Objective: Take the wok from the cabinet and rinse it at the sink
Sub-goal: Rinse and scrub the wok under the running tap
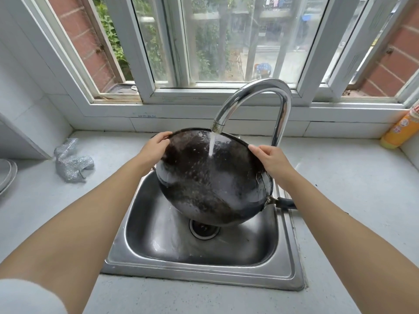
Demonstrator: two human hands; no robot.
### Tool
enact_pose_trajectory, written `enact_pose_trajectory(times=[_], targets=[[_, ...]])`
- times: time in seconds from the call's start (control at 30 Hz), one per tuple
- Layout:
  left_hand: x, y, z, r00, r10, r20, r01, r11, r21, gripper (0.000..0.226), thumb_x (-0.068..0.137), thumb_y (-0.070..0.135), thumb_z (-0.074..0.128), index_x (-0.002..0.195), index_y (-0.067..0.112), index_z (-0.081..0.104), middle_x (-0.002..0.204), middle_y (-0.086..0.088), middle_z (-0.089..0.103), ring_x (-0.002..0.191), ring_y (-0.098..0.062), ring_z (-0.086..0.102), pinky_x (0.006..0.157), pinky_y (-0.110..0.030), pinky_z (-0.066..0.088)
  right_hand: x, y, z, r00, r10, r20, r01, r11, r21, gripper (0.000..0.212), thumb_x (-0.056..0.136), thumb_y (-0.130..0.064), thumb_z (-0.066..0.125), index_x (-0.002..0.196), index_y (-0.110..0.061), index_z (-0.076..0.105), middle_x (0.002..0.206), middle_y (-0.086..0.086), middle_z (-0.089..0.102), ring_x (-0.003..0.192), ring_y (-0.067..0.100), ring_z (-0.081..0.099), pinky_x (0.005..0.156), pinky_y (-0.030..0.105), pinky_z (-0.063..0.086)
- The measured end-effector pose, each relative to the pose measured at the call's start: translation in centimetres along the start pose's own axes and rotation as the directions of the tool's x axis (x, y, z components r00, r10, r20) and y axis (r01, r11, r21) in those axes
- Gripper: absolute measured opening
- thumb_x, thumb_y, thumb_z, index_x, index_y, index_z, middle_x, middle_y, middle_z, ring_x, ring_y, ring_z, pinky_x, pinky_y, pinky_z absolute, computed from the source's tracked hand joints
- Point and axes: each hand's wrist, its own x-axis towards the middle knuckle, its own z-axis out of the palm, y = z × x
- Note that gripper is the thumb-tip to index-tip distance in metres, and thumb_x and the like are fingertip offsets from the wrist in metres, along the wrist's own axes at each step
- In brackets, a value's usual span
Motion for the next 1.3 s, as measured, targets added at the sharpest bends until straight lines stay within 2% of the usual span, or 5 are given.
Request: enact_pose_trajectory(times=[0.2, 0.53, 0.93, 1.13, 1.3], targets=[[0.0, -0.2, 0.0, 0.999, 0.005, 0.054, -0.004, 1.000, -0.012, 0.044, 0.102, 0.018, 0.031, 0.145, 0.024, 0.035, 0.152, -0.001, 0.033, 0.139, -0.020, 0.029, 0.104, -0.026, 0.029, 0.4, -0.1, 0.2, 1.000, 0.010, -0.020, -0.011, 0.999, -0.036, 0.054, 0.095, -0.041, 0.048, 0.083, 0.010, 0.058, 0.072, 0.012, 0.048, 0.069, 0.021, 0.045, 0.067, 0.033, 0.034], [-0.3, -1.3, 0.0, 0.999, 0.027, 0.021, -0.026, 0.999, -0.030, 0.043, 0.102, 0.017, 0.033, 0.144, 0.022, 0.038, 0.148, -0.001, 0.040, 0.136, -0.019, 0.035, 0.095, -0.022, 0.031, -0.1, 0.0, 0.5, 0.998, 0.017, -0.055, -0.019, 1.000, -0.022, 0.047, 0.098, -0.032, 0.047, 0.054, -0.016, 0.037, 0.054, -0.003, 0.028, 0.045, 0.006, 0.029, 0.046, 0.018, 0.024], [-0.9, -1.0, 1.6, 0.994, 0.020, 0.111, -0.014, 0.998, -0.053, 0.046, 0.104, 0.029, 0.027, 0.149, 0.028, 0.024, 0.156, 0.002, 0.026, 0.142, -0.020, 0.025, 0.104, -0.028, 0.029, -1.1, 0.3, -0.6, 0.992, -0.057, -0.116, 0.042, 0.991, -0.130, 0.031, 0.097, -0.028, 0.048, 0.094, -0.002, 0.066, 0.080, 0.005, 0.059, 0.080, 0.017, 0.054, 0.064, 0.020, 0.040], [-1.1, -0.9, 1.9, 0.995, 0.032, 0.093, -0.029, 0.999, -0.037, 0.047, 0.104, 0.030, 0.024, 0.150, 0.026, 0.021, 0.157, 0.001, 0.022, 0.144, -0.018, 0.019, 0.116, -0.033, 0.019, -2.6, 0.1, 0.5, 0.891, -0.454, 0.007, 0.372, 0.723, -0.582, 0.041, 0.100, -0.023, 0.041, 0.141, -0.023, 0.044, 0.146, -0.005, 0.044, 0.133, 0.014, 0.041, 0.106, 0.025, 0.034], [-1.3, -1.2, 2.0, 0.996, 0.075, -0.053, -0.075, 0.997, -0.005, 0.043, 0.101, 0.027, 0.037, 0.143, 0.017, 0.040, 0.144, -0.004, 0.045, 0.131, -0.020, 0.042, 0.106, -0.030, 0.035, -3.1, 0.6, 0.7, 0.885, -0.404, 0.233, 0.436, 0.539, -0.721, 0.063, 0.091, -0.052, 0.011, 0.149, -0.028, 0.022, 0.157, -0.008, 0.016, 0.147, 0.014, 0.010, 0.116, 0.033, 0.018]])
